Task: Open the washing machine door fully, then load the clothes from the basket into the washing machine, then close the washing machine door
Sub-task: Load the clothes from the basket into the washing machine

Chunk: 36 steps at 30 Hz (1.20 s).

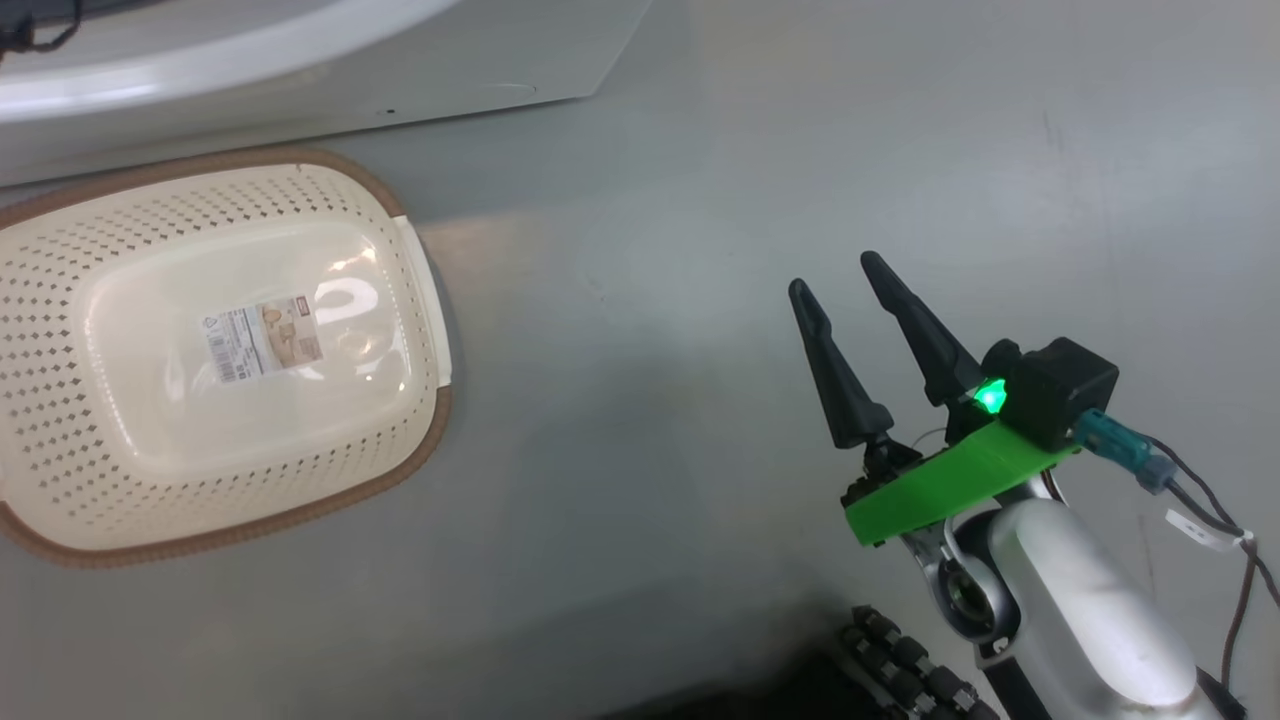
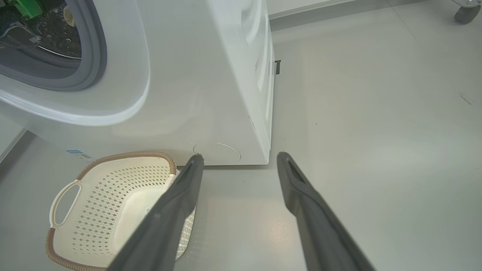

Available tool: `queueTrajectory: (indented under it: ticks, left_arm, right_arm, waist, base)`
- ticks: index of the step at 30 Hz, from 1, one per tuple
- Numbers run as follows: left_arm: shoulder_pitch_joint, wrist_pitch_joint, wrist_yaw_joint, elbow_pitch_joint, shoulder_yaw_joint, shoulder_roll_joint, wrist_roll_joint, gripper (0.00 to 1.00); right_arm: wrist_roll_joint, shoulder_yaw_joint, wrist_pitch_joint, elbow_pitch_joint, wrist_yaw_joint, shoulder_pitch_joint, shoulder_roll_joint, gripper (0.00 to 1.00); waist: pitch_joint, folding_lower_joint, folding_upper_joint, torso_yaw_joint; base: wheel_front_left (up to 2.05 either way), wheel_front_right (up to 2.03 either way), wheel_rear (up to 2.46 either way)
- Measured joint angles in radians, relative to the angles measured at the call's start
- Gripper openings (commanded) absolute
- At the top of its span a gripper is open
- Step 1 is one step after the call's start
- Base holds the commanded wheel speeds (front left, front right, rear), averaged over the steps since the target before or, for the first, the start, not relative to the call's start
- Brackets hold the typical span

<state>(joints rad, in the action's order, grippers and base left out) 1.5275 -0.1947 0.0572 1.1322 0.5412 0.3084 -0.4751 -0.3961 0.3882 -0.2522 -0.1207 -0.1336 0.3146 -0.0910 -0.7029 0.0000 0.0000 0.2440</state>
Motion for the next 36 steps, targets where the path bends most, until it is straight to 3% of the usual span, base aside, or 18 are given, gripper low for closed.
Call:
queueTrajectory:
  ticks: [22, 36]
  left_arm:
    - [0.213, 0.183, 0.049, 0.086, 0.044, 0.010, -0.001, 0.00]
    - [0.221, 0.287, 0.066, 0.122, 0.060, 0.023, -0.035, 0.00]
  right_arm:
    - [-0.003, 0.040, 0.000, 0.003, 0.000, 0.001, 0.011, 1.00]
    - [-0.009, 0.052, 0.000, 0.003, 0.000, 0.003, 0.025, 1.00]
  waist:
    - [-0.116, 0.0002, 0.0000, 0.024]
    - [-0.136, 0.0001, 0.0000, 0.039]
  base:
    - [0.00, 0.00, 0.00]
    - [0.00, 0.00, 0.00]
